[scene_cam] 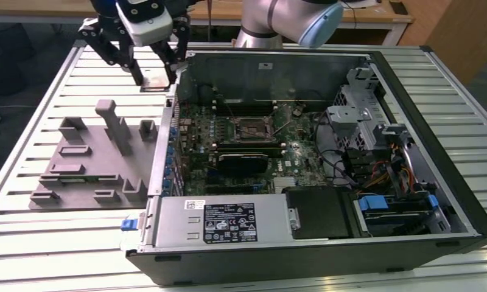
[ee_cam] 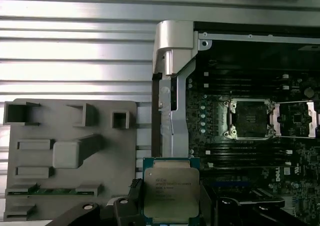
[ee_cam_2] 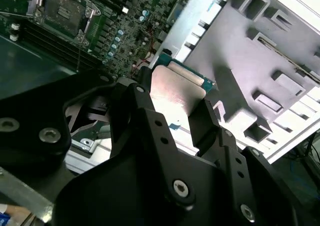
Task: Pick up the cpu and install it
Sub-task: 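Pick up the cpu and move it towards the insertion slot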
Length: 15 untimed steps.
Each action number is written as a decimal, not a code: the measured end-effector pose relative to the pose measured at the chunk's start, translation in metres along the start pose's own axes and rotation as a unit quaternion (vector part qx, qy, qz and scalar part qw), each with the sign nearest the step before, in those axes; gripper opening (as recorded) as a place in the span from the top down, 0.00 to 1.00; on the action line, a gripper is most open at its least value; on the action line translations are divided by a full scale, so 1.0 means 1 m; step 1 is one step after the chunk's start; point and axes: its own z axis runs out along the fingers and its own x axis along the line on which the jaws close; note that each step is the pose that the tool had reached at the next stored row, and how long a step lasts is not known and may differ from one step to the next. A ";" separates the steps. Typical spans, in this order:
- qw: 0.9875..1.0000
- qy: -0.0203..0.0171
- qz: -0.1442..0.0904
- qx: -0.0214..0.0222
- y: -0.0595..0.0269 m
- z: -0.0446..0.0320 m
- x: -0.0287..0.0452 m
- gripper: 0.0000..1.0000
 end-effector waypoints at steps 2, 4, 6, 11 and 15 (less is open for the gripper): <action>1.000 0.000 0.000 0.000 0.0001 0.0003 -0.0043 0.46; 1.000 0.000 0.000 0.000 0.0003 0.0006 -0.0089 0.46; 1.000 0.000 0.000 0.000 0.0004 0.0010 -0.0135 0.46; 1.000 0.000 0.000 0.000 0.0008 0.0019 -0.0250 0.46; 1.000 0.000 0.000 0.000 0.0010 0.0025 -0.0336 0.46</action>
